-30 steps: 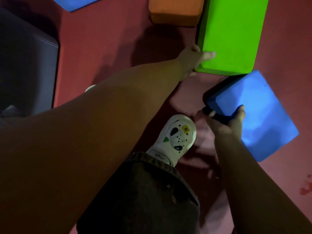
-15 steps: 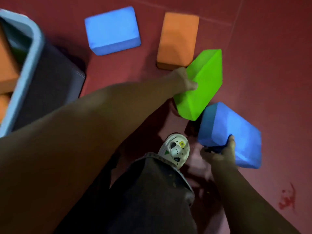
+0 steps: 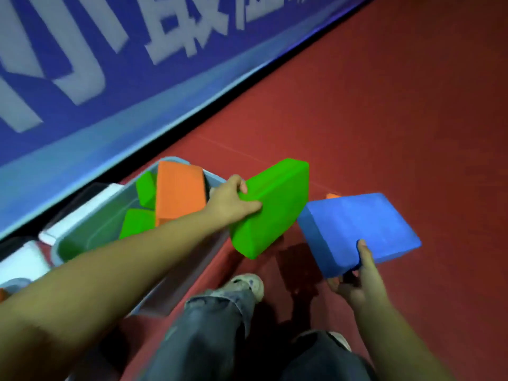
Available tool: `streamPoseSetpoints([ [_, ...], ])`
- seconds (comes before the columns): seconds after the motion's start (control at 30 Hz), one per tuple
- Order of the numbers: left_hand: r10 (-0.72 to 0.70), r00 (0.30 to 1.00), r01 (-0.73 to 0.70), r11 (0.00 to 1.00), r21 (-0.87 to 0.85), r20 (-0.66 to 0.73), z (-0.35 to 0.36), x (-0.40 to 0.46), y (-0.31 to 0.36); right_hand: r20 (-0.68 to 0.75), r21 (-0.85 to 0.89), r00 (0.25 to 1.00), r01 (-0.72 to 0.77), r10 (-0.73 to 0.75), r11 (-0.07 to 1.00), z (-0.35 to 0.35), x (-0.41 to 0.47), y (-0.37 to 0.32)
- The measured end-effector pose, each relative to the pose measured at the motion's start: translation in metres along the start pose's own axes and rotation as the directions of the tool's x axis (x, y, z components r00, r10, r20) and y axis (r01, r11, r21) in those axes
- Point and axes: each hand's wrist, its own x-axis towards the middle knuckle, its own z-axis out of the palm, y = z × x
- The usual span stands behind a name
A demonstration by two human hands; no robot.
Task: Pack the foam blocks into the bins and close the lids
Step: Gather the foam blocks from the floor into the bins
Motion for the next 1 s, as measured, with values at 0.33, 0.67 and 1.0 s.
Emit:
streamPoseSetpoints([
  [0.33,-0.285,0.818,0.240,0.959,-0.153,-0.500,-0.185,-0.065,-0.157,0.288,-0.436,0.949,0.249,-0.128,0.865,0.154,-0.046,0.093],
  [0.67,-0.363,0.597,0.432,0.897,-0.094,-0.715,-0.202,-0.096,-0.280,0.425,-0.660,0.899,0.386,-0.103,0.644,0.271,-0.057,0.247],
  [1.0,-0.397,0.904,0.427,0.825,0.369,-0.160,-0.151,-0.077,-0.307,0.334,-0.938,0.795,0.225,0.507,0.265,0.254,-0.039,0.275],
])
